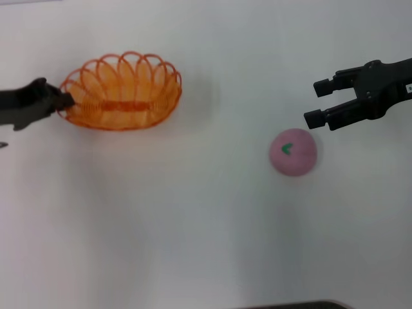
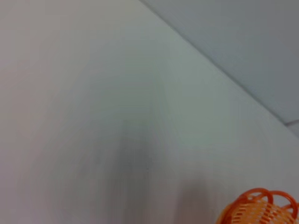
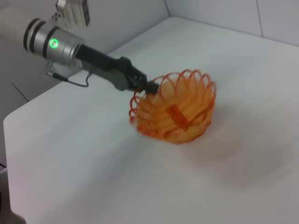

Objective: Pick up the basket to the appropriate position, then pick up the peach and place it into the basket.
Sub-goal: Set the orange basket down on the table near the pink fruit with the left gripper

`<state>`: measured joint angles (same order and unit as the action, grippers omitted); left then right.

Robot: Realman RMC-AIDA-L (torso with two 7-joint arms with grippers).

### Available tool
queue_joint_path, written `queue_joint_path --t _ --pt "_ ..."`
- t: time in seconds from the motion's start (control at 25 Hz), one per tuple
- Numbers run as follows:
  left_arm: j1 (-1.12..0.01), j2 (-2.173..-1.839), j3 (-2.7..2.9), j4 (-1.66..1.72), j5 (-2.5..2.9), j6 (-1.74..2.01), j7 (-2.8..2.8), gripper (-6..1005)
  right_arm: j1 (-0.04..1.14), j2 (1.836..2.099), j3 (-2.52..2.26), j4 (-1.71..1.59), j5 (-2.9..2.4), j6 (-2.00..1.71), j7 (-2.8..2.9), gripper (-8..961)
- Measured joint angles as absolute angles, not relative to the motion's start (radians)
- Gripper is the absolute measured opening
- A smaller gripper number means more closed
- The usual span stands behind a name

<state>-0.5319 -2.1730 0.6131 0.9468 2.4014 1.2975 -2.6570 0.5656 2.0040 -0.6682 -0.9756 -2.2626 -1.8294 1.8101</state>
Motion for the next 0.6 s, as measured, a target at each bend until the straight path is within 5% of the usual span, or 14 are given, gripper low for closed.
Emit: queue_joint_path --t 0.28,0.6 --pt "-0.460 -2.171 0.685 0.982 2.388 1.351 -2.707 128 0.565 2.007 -0.671 -0.976 -2.263 -1.818 1.810 928" --pt "-0.417 -2.159 0.678 1.057 2.391 1.518 -2.716 286 0.567 2.007 -0.672 -0.976 -2.263 -1.815 1.810 927"
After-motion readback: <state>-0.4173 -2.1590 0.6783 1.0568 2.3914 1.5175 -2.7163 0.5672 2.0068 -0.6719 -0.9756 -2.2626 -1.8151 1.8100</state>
